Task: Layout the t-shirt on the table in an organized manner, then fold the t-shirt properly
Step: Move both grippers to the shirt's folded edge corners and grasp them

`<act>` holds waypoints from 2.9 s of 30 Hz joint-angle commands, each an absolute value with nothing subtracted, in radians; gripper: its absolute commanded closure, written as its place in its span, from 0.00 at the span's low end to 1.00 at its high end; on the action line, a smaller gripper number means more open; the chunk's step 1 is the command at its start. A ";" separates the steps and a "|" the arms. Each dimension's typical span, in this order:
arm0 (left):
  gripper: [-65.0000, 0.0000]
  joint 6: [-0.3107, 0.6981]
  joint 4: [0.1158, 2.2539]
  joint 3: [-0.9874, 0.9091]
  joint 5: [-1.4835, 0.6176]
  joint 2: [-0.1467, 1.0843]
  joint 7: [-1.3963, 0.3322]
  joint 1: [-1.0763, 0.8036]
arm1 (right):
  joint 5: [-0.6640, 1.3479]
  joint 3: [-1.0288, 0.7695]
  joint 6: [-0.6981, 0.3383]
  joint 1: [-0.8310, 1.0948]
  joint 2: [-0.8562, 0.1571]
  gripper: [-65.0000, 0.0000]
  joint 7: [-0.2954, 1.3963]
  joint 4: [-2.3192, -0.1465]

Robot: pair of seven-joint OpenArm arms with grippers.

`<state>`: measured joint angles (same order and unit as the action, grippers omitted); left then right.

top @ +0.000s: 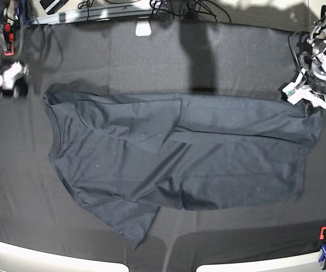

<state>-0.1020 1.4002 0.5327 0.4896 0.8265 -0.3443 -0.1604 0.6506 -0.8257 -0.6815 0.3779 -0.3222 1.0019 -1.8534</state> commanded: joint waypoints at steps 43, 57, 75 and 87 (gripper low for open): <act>1.00 -0.108 1.406 0.535 0.417 0.854 -0.298 -0.061 | -0.495 0.063 -0.362 0.575 -0.595 0.53 0.747 -1.962; 1.00 -0.108 1.406 0.535 0.417 0.854 -0.299 -0.060 | -0.524 0.197 -0.307 0.377 -0.548 0.53 0.701 -1.920; 1.00 -0.108 1.406 0.535 0.418 0.854 -0.321 -0.061 | -0.627 0.254 -0.391 0.299 -0.490 0.53 0.609 -1.731; 1.00 -0.108 1.406 0.535 0.418 0.854 -0.320 -0.060 | -0.682 0.328 -0.276 0.228 -0.490 0.53 0.617 -1.589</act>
